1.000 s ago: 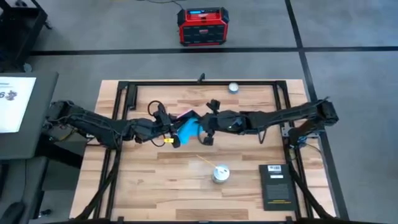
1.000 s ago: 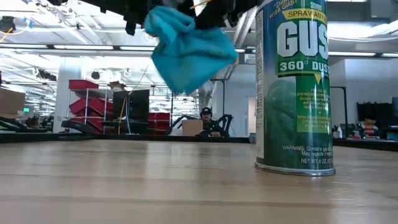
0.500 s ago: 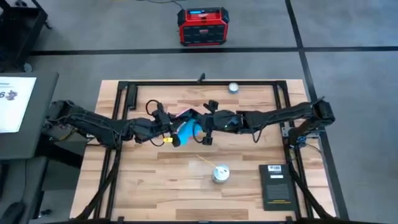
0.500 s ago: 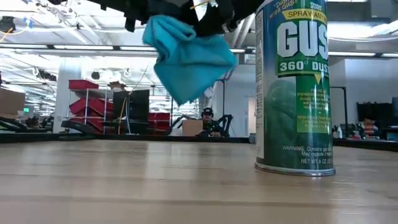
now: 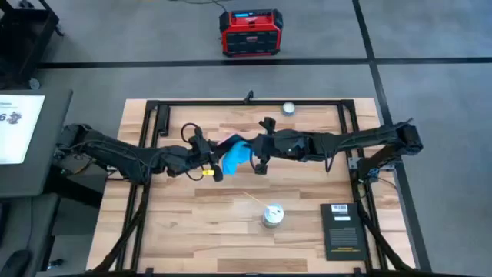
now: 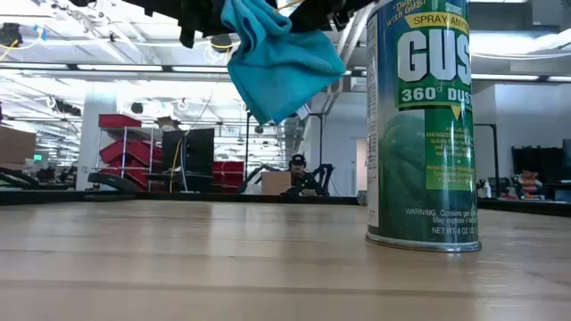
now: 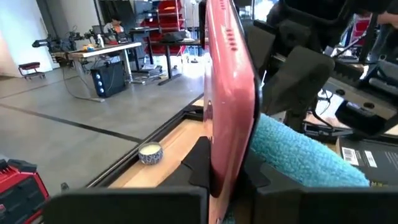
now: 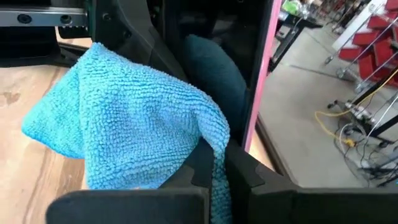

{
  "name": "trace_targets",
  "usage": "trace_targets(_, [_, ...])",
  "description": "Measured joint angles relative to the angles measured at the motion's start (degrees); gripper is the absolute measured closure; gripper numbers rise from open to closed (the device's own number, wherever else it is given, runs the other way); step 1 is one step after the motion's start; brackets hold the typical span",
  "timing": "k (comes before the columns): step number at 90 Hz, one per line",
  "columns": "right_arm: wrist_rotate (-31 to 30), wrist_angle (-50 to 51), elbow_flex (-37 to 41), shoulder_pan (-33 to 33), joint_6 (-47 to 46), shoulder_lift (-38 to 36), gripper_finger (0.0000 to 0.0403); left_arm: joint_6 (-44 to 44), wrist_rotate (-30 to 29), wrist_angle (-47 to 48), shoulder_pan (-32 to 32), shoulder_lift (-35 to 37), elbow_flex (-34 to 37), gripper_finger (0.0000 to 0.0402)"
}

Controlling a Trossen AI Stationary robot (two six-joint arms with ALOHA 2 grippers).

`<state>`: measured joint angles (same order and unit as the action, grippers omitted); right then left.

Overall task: Apply microfiber cloth
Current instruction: Wipe the device with a microfiber cloth

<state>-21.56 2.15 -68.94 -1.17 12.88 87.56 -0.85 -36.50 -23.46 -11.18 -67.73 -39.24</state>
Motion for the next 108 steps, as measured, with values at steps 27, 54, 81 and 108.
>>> trace_targets(27, [2.4,-5.9,7.3,-0.2,-5.3,0.7,0.0403,0.4,0.6,1.0,0.0,-0.2,0.2,0.0398])
trace_targets(54, [3.7,-3.8,3.3,0.6,-2.3,0.9,0.0403,-0.2,0.5,-0.2,0.0,0.1,0.1,0.0398])
trace_targets(81, [4.3,-0.3,-2.9,0.5,1.0,1.0,0.0403,-0.7,0.8,-0.3,0.0,0.2,-0.1,0.0398])
trace_targets(108, [4.6,1.5,-5.8,0.5,3.0,1.0,0.0403,-1.1,1.1,0.0,0.0,0.2,-0.1,0.0398])
